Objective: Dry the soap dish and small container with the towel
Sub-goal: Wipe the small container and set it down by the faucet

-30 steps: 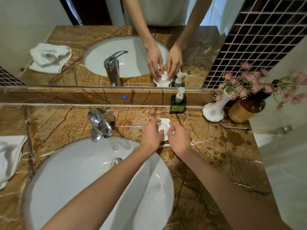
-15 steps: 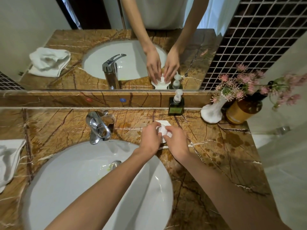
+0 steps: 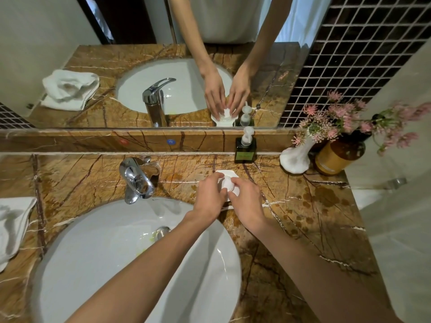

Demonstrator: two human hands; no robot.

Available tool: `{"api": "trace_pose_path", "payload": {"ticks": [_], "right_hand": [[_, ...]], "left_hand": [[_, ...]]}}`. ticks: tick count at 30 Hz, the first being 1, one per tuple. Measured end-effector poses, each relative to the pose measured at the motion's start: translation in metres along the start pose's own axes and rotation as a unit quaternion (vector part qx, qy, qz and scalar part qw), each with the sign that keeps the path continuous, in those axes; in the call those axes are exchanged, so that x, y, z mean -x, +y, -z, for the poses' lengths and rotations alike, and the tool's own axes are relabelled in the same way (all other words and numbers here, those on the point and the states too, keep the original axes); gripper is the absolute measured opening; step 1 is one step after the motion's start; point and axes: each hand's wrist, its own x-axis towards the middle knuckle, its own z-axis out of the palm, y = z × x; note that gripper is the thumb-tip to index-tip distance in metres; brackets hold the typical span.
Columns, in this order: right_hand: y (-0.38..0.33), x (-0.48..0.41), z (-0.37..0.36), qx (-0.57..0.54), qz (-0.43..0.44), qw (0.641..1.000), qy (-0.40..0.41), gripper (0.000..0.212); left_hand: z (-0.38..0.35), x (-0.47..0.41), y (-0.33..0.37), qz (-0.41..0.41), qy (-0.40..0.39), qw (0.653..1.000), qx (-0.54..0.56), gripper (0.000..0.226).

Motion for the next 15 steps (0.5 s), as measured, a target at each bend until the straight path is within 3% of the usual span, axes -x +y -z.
{"api": "trace_pose_path", "payload": {"ticks": [15], "right_hand": [[0.0059, 0.0023, 0.0012, -0.027, 0.036, 0.999, 0.009, 0.039]], "left_hand": [[0.0004, 0.0032, -0.0040, -0.012, 0.007, 1.000, -0.003, 0.038]]}}
